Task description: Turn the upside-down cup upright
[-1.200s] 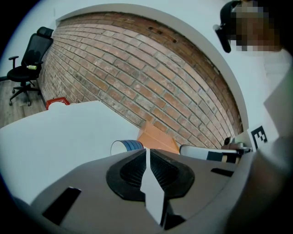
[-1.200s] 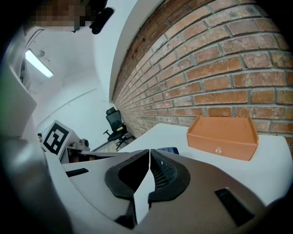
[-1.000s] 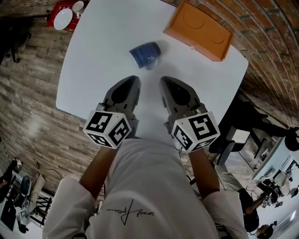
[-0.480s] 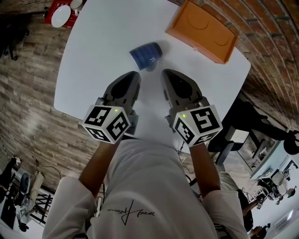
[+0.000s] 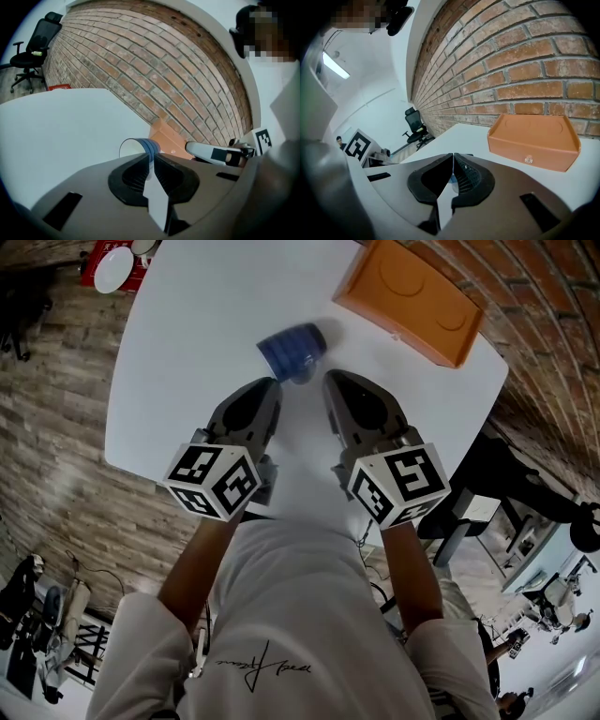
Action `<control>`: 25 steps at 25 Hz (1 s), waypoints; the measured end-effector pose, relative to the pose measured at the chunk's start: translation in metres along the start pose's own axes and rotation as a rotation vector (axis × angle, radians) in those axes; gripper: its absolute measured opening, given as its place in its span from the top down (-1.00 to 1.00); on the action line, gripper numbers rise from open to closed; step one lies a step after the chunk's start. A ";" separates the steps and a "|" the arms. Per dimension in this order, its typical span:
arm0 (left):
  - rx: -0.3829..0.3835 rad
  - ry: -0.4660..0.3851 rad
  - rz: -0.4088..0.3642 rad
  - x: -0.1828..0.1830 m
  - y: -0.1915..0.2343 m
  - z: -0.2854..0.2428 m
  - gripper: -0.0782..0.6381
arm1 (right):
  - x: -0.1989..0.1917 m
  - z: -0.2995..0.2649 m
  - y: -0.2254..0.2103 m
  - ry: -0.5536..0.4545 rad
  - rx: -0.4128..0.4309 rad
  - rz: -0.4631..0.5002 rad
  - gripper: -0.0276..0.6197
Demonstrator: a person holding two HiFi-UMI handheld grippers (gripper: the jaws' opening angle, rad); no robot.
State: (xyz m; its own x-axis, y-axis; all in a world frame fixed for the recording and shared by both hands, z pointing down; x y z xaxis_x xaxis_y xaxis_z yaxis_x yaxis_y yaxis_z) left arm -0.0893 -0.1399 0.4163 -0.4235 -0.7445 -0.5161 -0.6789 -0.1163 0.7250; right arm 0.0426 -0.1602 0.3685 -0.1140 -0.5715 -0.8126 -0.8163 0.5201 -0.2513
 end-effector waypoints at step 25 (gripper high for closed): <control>-0.090 0.064 0.046 0.002 0.014 -0.019 0.61 | -0.004 -0.036 -0.031 0.053 -0.039 0.019 0.85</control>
State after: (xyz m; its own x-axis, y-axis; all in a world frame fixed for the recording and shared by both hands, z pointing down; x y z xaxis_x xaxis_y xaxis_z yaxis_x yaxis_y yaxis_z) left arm -0.0881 -0.1559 0.4339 -0.4121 -0.7903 -0.4534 -0.6020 -0.1374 0.7866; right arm 0.0479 -0.1963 0.3982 -0.1584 -0.5954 -0.7876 -0.8349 0.5066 -0.2152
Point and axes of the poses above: the fingertips, and each gripper's own axes: z backward along the fingers, y to its left, x out of its top, the point moved 5 cm from there along z, backward along the fingers, and after that the axes turned 6 degrees about z, right-handed, at the moved point
